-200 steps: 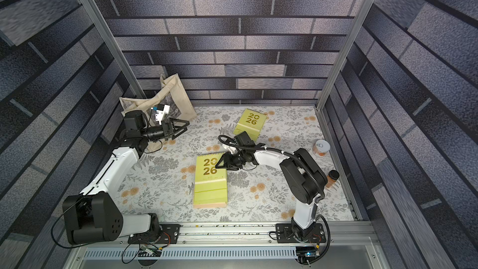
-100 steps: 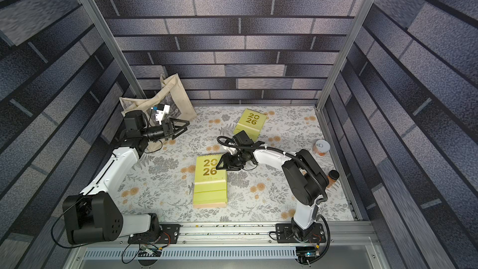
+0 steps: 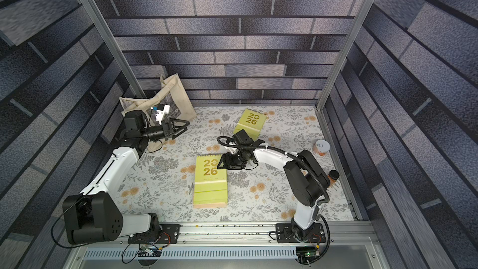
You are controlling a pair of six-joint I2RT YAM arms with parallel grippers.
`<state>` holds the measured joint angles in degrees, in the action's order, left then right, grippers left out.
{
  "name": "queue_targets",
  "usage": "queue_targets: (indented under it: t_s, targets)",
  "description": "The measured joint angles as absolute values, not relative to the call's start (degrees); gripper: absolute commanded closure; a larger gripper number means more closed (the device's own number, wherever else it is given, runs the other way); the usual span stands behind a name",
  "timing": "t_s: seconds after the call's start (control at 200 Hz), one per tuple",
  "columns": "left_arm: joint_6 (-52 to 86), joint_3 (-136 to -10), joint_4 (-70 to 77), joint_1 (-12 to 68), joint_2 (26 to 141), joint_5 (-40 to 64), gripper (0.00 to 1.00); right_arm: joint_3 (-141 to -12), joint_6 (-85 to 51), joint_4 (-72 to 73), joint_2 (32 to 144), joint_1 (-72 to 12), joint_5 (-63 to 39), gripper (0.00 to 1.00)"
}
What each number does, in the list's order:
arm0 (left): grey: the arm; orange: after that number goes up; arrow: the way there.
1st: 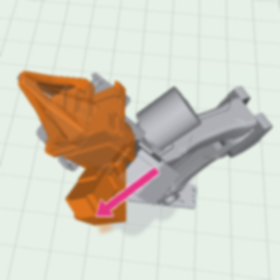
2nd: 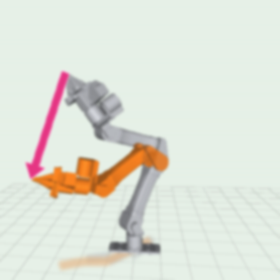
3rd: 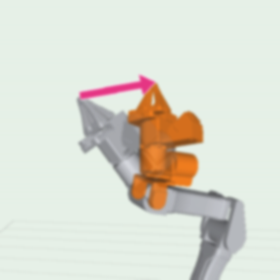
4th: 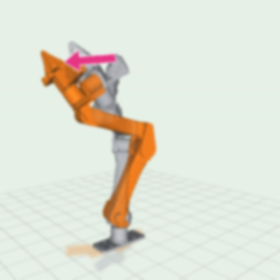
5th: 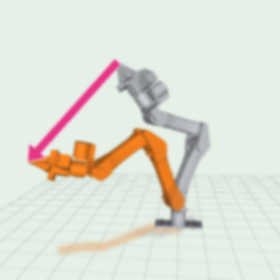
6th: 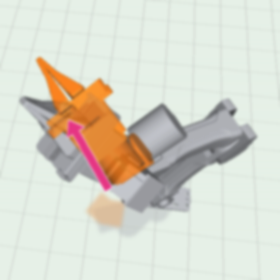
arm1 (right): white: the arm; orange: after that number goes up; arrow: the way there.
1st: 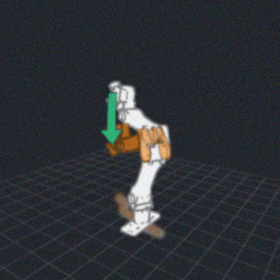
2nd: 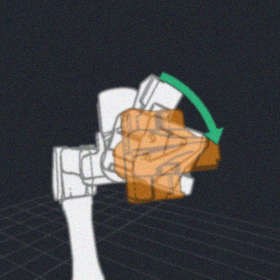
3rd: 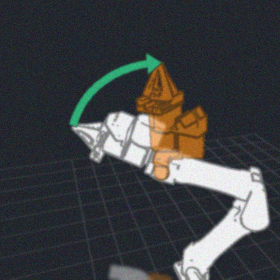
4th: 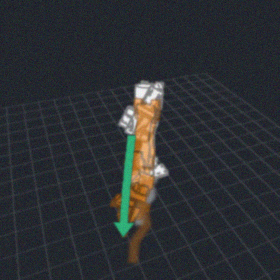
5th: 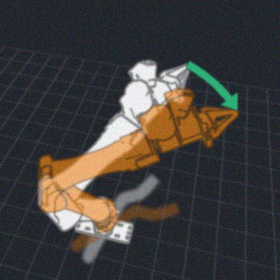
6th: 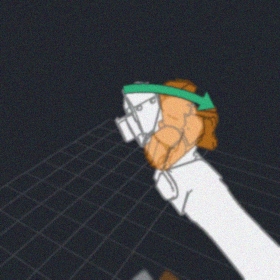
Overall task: Stack the calendars
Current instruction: Place the calendar at the calendar.
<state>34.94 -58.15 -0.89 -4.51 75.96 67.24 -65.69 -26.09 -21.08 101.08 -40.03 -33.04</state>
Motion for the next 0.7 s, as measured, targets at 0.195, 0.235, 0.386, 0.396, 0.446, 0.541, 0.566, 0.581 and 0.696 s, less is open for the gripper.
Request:
queue_targets:
  t_s: [0.195,0.235,0.386,0.396,0.446,0.541,0.566,0.581,0.696]
  targets:
    - [34.94,-59.96,-1.67,-1.91,78.91,64.42,0.00,-67.51,-23.62,-22.79,98.91,-37.93,-32.82,0.23]
    - [34.94,-61.06,-1.93,-1.10,80.09,63.64,0.00,-67.51,-23.40,-22.79,98.13,-36.58,-32.88,0.21]
    - [34.22,-68.88,-4.16,3.64,87.33,58.37,0.00,-67.75,-22.15,-22.94,95.15,-29.47,-32.56,0.13]
    - [34.15,-69.52,-4.14,4.03,87.90,58.04,0.00,-67.79,-21.93,-22.98,94.98,-29.02,-32.56,0.12]
    - [34.30,-72.23,-3.38,6.20,91.09,56.31,0.00,-68.10,-21.56,-23.00,94.17,-26.74,-32.29,0.10]
    - [35.53,-76.20,0.16,9.93,97.62,53.43,0.00,-68.86,-20.64,-23.03,93.27,-22.68,-31.83,0.00]
    - [36.05,-77.38,0.93,10.72,99.48,52.82,0.00,-69.12,-20.29,-23.03,93.23,-21.67,-31.68,0.00]
    - [36.25,-78.35,1.23,11.25,101.08,52.21,0.00,-69.25,-20.38,-23.03,93.23,-21.12,-31.51,0.00]
    - [37.45,-84.90,2.81,14.26,111.22,48.95,0.00,-70.04,-19.59,-22.94,93.23,-17.78,-29.93,0.00]
